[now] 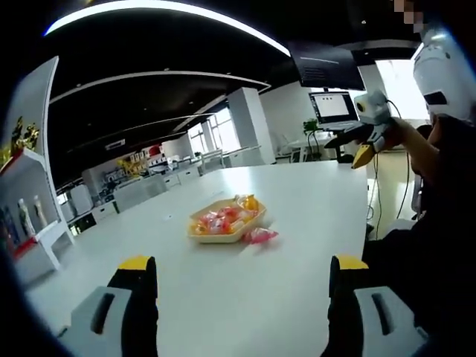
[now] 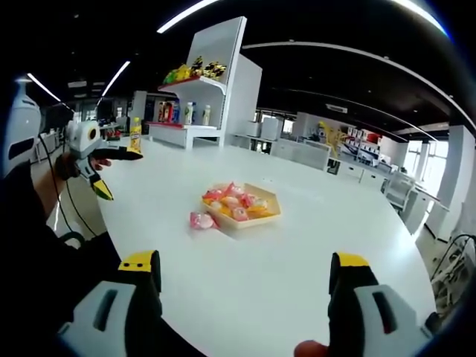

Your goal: Pick up the marshmallows scattered on the table and place them into the bowl on the table

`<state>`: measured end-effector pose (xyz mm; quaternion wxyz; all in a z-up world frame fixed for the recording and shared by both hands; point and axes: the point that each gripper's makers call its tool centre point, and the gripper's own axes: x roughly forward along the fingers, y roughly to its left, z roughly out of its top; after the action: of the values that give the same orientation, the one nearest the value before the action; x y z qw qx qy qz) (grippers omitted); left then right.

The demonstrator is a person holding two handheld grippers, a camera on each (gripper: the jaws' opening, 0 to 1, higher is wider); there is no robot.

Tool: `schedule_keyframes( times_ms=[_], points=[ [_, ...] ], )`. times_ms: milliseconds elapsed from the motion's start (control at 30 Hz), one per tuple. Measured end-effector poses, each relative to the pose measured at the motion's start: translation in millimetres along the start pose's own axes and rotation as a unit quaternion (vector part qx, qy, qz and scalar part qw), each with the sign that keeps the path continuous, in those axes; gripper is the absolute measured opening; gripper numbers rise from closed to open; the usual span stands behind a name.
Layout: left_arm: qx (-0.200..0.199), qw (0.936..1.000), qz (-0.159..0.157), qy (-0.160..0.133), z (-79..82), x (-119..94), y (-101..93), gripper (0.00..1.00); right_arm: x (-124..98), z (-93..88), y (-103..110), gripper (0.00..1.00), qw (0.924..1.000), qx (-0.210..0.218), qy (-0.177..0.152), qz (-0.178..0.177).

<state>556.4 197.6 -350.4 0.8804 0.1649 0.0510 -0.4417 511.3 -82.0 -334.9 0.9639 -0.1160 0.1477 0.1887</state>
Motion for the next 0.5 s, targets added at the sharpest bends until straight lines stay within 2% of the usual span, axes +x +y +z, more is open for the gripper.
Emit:
schedule_keyframes(
  times_ms=[200, 500],
  points=[
    [0.006, 1.0000, -0.001, 0.002, -1.2, -0.3, -1.9, 0.95, 10.2, -7.8, 7.8, 0.91, 0.9999, 0.006, 0.007, 0.012],
    [0.009, 0.9998, 0.017, -0.004, 0.4, -3.4, 6.2, 0.95, 39.5, -16.8, 31.6, 0.90, 0.9982, 0.017, 0.016, 0.055]
  ],
)
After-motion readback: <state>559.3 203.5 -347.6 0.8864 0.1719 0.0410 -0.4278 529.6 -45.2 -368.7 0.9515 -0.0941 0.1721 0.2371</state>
